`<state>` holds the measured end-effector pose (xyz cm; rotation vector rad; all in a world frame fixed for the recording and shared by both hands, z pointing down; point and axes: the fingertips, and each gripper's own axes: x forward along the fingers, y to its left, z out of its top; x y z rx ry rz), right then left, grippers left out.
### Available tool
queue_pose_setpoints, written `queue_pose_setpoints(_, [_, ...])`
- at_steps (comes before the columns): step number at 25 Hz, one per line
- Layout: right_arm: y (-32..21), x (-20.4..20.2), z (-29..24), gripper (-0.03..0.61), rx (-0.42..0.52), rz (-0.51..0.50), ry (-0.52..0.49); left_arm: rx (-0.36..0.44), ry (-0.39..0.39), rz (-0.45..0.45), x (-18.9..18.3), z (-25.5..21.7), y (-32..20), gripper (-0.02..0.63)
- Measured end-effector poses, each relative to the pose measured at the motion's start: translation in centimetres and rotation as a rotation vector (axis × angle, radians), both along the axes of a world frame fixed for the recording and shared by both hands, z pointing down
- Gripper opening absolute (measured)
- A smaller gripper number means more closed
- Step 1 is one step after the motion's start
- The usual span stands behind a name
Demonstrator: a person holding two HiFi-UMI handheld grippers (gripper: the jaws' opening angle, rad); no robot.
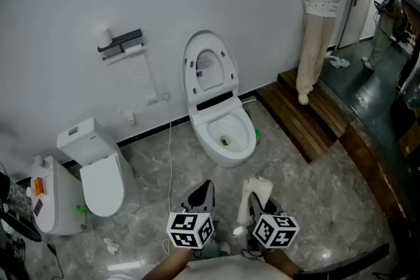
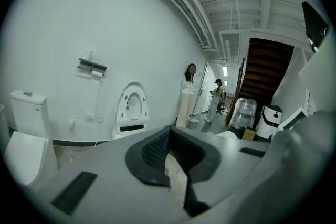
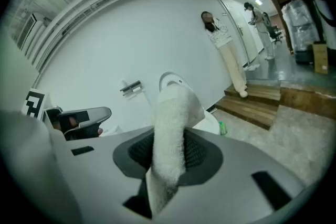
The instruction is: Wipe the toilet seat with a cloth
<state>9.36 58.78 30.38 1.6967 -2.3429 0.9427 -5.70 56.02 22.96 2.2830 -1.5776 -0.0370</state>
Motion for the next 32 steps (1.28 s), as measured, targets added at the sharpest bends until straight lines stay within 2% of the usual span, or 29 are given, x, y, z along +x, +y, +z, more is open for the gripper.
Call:
queue_pose_setpoints(8, [-6.1,0.6,1.3,0.089,-0.015,0.057,-0.024,-0.014,0.005,-0.015,-0.6,1.8,-5.9,0.011])
queue_pose_setpoints(13, [-11.7,0.0,0.6,0.089,-0.005,0.073,-0.031,-0.001,0.011,-0.019,-1.3,1.2,-11.8,0.011])
queue_pose_setpoints(22, [-22.2,-2.0,-0.7,0.089,0.010,0.066,-0.013,0.015,0.008,0.043,-1.5,0.3,-22.0,0.011])
queue_pose_setpoints(32, [-30.5,-2.0,1.8,0.089,-0.076,0.041,-0.018,-0.080,0.032,0.023,-1.2,3.7,-30.0,0.011])
